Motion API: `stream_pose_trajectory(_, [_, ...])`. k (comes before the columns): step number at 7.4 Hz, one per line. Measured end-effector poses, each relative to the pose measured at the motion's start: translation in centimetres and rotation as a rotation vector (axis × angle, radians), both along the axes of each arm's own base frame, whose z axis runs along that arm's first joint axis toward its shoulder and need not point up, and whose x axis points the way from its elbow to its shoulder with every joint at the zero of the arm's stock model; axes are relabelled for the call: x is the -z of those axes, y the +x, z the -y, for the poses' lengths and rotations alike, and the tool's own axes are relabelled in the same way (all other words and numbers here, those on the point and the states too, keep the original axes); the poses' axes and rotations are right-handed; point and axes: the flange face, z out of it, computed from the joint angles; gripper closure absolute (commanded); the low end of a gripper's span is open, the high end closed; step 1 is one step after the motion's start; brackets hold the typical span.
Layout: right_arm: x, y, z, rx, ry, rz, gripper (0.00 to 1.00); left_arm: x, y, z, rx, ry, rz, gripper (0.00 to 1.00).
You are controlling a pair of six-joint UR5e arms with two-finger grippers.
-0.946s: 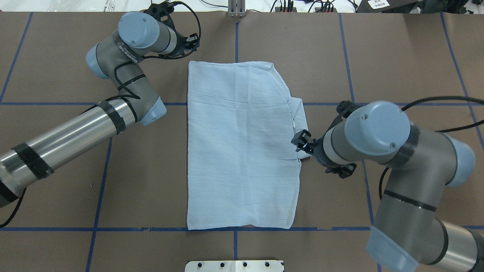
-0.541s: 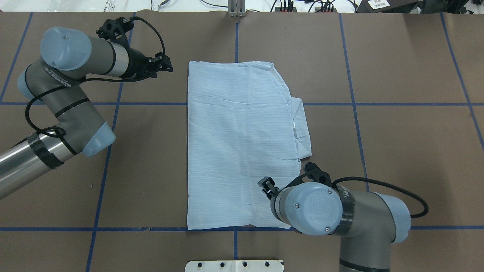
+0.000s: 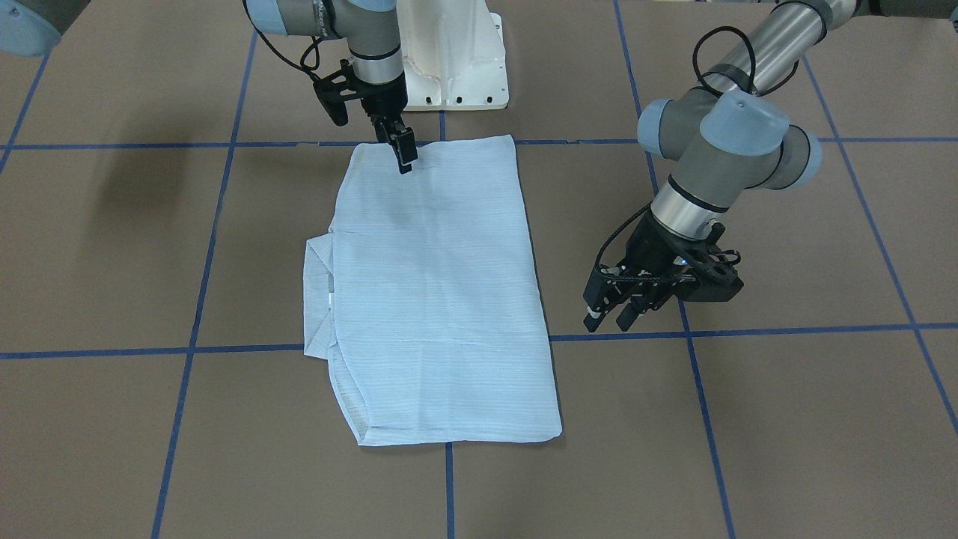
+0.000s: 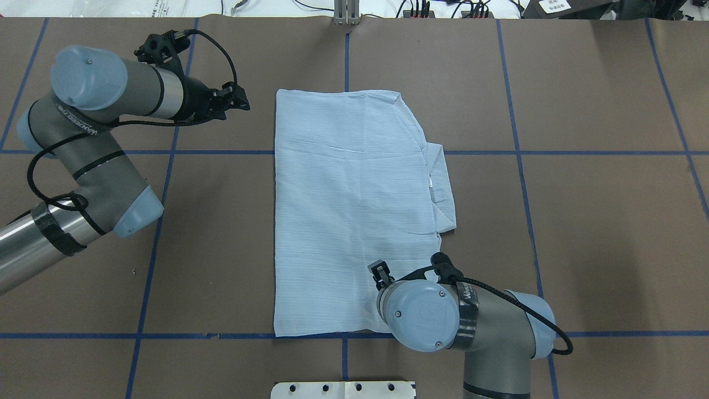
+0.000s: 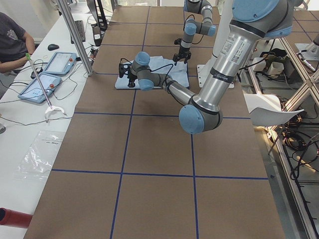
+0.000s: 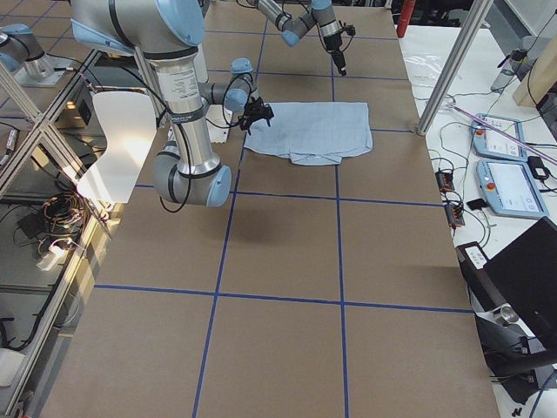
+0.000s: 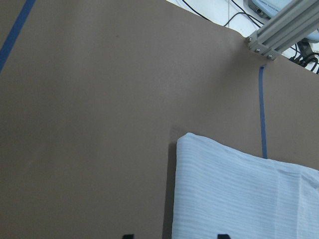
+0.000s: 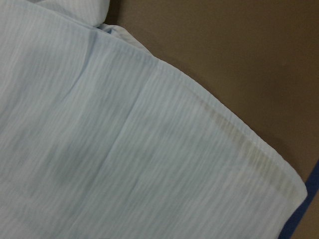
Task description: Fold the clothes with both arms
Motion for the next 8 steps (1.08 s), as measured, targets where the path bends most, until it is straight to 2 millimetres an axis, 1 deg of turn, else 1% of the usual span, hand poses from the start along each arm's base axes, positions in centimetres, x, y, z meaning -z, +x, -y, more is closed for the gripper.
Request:
stream_pose_trajectory(2, [-1.0,-0.7,-1.0,0.014,-0.007,-0.015,0.03,0.0,0.0,0.0,0.002,0.000,0.000,0.36])
stream_pose_trajectory(4, [-1.4,-1.1,-2.0,0.024,-0.015,-0.024,0.11,-0.1,0.0,0.0,0.007,0.001,0.002,0.36])
stream_pose_trajectory(5, [-1.5,-1.2,-2.3,0.023,-0.020,-0.027,0.17,-0.1,0.0,0.1,0.016,0.004,0.006,0.36])
stream_pose_trajectory(6, [-1.8,-1.2,-2.4,0.021,-0.026,-0.030,0.33,-0.1,0.0,0.1,0.022,0.005,0.007,0.36])
stream_pose_trajectory(7, [-2.1,-1.2,-2.5,0.019,-0.029,-0.035,0.99,-0.1,0.1,0.0,0.025,0.002,0.006,0.36])
stream_pose_trajectory(8, [-2.3,-1.1,-2.5,0.018,-0.031,-0.037,1.00,-0.1,0.1,0.0,0.028,-0.004,0.002,0.36])
